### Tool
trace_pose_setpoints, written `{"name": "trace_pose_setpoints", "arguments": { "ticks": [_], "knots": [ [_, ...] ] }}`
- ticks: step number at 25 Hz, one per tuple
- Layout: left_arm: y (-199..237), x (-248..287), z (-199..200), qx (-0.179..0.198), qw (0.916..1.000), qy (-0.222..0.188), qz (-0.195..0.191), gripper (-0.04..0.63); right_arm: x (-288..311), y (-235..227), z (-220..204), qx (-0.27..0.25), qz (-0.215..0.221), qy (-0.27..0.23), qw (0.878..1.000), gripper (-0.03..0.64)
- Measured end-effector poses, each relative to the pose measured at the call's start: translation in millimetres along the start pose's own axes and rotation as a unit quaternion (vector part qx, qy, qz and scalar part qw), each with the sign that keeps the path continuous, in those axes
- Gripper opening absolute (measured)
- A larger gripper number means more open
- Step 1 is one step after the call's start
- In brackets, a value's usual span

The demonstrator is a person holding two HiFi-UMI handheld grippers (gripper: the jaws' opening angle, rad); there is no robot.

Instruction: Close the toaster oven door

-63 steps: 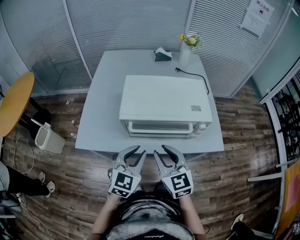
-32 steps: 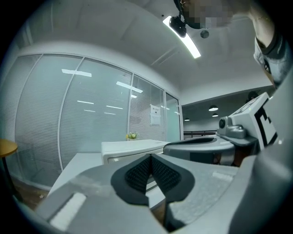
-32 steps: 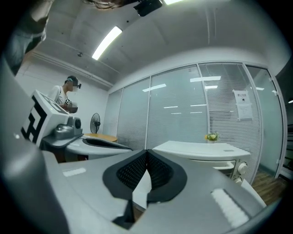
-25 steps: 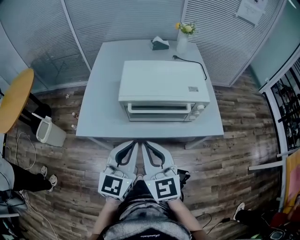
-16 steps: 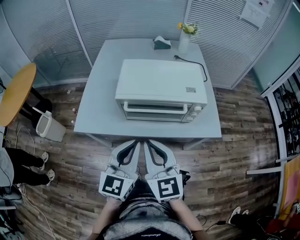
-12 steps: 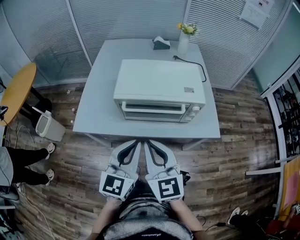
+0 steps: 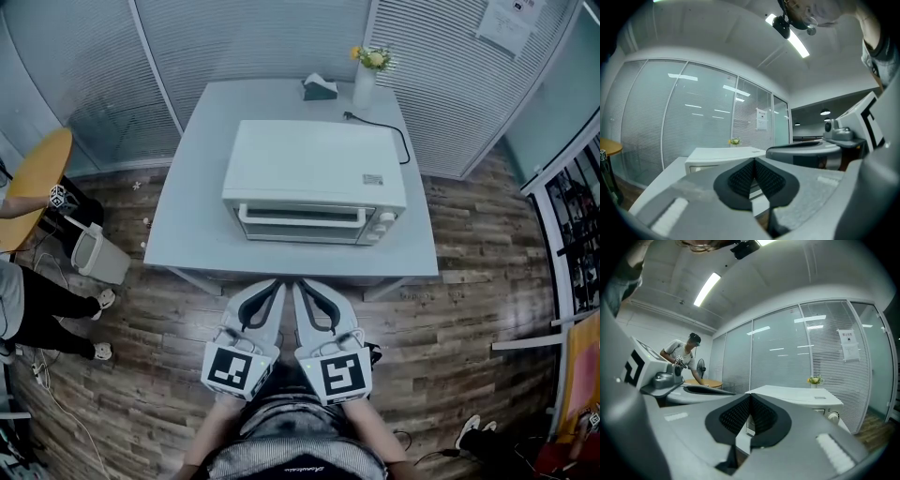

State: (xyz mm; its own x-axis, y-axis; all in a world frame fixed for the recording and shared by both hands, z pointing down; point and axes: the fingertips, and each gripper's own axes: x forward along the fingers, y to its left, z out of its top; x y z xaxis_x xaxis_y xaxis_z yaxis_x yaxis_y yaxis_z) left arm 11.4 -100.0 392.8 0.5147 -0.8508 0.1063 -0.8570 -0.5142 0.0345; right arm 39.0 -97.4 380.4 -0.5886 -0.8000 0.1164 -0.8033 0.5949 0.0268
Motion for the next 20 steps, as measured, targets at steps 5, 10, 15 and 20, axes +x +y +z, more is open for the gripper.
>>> {"name": "trace_pose_setpoints", "arguments": {
  "ticks": [5,10,15,20],
  "knots": [
    [-3.6,2.9,-2.6,0.003,1.0,-0.003,-0.006,0.005,-0.8,-3.2,0.1,-0.002,0.0,0.0,1.0,0.002],
    [-4.7,4.5,-3.2,0.004,1.0,-0.001,-0.008,0.005,-1.4,-5.2,-0.3,-0.004,-0.001,0.002,1.0,0.0],
    [-4.4,6.2,-4.1,-0.004,1.0,0.0,-0.007,0.005,-0.2,-6.2,-0.8,-0.004,-0.001,0.003,1.0,0.0],
    [-1.0,7.3,-4.2,-0.002,1.0,0.003,-0.007,0.005,3.9,-3.7,-2.2,-0.008,0.003,0.007,1.0,0.001]
  ]
}}
